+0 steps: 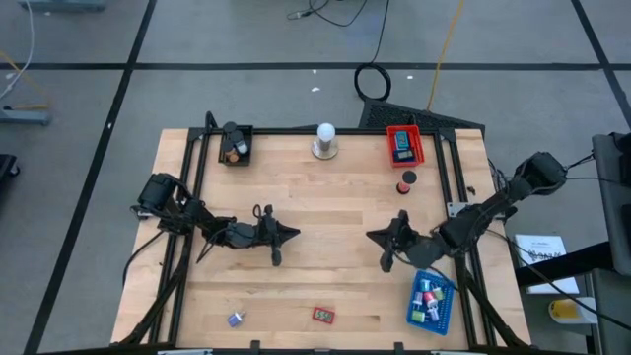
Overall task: Pick & Place Office items
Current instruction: Put the pink hourglass into the black bin
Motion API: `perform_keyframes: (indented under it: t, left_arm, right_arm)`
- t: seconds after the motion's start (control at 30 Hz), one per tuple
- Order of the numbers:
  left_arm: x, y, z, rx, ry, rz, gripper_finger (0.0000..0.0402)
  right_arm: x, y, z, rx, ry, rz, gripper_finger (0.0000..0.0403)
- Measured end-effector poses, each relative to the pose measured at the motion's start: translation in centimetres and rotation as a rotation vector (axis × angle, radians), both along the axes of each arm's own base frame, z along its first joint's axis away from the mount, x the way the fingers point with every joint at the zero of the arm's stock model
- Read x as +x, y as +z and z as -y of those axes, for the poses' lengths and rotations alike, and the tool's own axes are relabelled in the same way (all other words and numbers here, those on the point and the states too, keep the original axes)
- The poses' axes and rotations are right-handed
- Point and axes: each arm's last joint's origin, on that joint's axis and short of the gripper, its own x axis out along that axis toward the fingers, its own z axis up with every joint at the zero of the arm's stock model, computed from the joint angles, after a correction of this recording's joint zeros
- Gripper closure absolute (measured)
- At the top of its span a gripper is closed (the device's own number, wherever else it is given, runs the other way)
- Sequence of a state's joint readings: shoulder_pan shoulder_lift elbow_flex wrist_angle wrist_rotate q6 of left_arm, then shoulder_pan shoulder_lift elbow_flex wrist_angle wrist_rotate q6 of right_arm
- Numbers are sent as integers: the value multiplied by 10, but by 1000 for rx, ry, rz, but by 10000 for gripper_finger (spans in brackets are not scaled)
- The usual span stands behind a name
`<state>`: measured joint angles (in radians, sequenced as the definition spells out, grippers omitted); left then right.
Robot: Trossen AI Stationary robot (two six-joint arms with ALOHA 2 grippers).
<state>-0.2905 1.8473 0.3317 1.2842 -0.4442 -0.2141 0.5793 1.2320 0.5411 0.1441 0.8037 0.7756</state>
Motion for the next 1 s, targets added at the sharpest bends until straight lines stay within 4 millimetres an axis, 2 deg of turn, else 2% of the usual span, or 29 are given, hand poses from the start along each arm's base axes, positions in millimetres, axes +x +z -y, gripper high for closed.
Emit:
perform_keyframes:
  t: [0.2, 0.33, 0.53, 0.8, 1.0]
  left_arm:
    - [1, 4, 0, 47, -13, 31, 394]
    - [1, 7, 0, 77, -19, 57, 389]
    - [1, 7, 2, 56, -60, 57, 394]
    - [2, 6, 5, 33, -159, 53, 385]
    - [2, 6, 5, 30, -170, 52, 395]
  right_arm:
    - [10, 7, 8, 2, 91, 145, 399]
    - [17, 17, 8, -44, 94, 129, 399]
    - [26, 34, 9, -93, 72, 5, 399]
    - [36, 58, 6, -402, 194, 63, 399]
    - [44, 64, 17, -414, 217, 115, 399]
